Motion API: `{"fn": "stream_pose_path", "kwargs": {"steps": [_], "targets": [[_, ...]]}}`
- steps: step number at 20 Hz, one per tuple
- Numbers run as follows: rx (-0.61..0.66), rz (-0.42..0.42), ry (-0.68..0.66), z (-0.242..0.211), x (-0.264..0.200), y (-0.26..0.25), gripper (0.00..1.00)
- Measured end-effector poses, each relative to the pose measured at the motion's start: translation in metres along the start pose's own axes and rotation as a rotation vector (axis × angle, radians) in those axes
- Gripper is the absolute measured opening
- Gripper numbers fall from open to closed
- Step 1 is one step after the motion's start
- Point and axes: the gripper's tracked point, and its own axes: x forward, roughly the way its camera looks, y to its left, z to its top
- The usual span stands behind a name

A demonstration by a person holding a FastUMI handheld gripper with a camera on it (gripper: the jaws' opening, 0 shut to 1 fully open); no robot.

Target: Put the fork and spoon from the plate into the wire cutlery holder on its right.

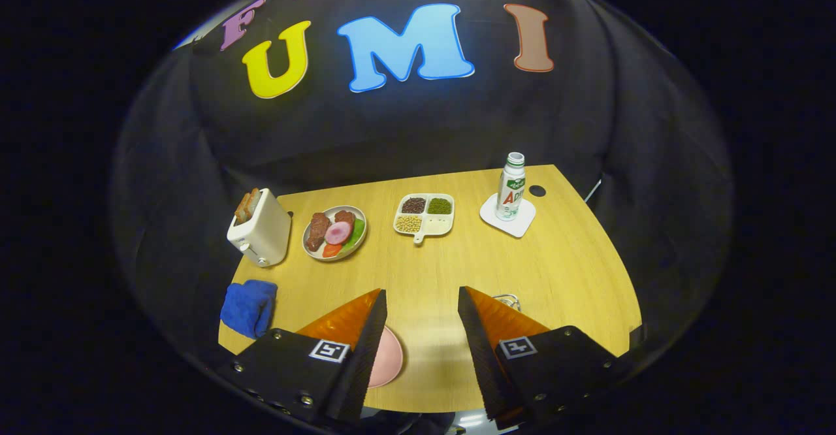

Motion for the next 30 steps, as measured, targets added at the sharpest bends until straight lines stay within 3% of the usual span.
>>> {"fn": "stream_pose_path", "kwargs": {"steps": [13, 20, 21, 30], "targets": [[-0.047, 0.087, 0.179, -0.121, 0.048, 0.096, 0.69], [-0.097, 0.086, 0.319, -0.185, 0.078, 0.117, 0.69], [-0.091, 0.087, 0.342, -0.193, 0.082, 0.119, 0.61], [-0.064, 0.036, 0.47, -0.244, 0.113, 0.112, 0.61]]}}
